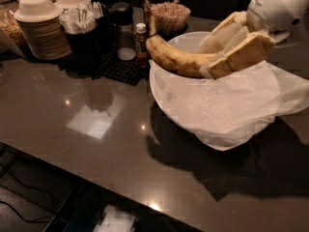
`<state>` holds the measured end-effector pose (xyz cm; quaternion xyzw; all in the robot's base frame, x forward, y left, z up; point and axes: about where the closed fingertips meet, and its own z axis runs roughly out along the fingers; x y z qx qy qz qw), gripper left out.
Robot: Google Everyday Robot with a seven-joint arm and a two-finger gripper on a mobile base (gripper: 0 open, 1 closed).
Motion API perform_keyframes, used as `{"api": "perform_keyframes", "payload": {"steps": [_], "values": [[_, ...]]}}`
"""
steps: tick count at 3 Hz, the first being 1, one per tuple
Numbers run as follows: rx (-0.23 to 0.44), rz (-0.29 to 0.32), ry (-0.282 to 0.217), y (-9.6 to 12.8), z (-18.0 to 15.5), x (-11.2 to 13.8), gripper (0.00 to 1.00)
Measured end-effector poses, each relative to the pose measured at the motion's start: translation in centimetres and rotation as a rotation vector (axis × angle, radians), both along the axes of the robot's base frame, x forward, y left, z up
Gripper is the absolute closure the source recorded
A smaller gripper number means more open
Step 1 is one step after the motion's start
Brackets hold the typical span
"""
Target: Pick banana from white bowl
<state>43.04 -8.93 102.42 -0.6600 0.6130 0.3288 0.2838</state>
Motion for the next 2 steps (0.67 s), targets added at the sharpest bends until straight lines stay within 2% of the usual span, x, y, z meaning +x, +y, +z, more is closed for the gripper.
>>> {"api": "perform_keyframes", "payload": {"steps": [1, 2], "values": [[0.031, 0.073, 0.034, 3.4, -2.2, 0.0, 1.00], [0.051, 0.132, 0.114, 5.8, -5.6, -1.3, 1.00]]}}
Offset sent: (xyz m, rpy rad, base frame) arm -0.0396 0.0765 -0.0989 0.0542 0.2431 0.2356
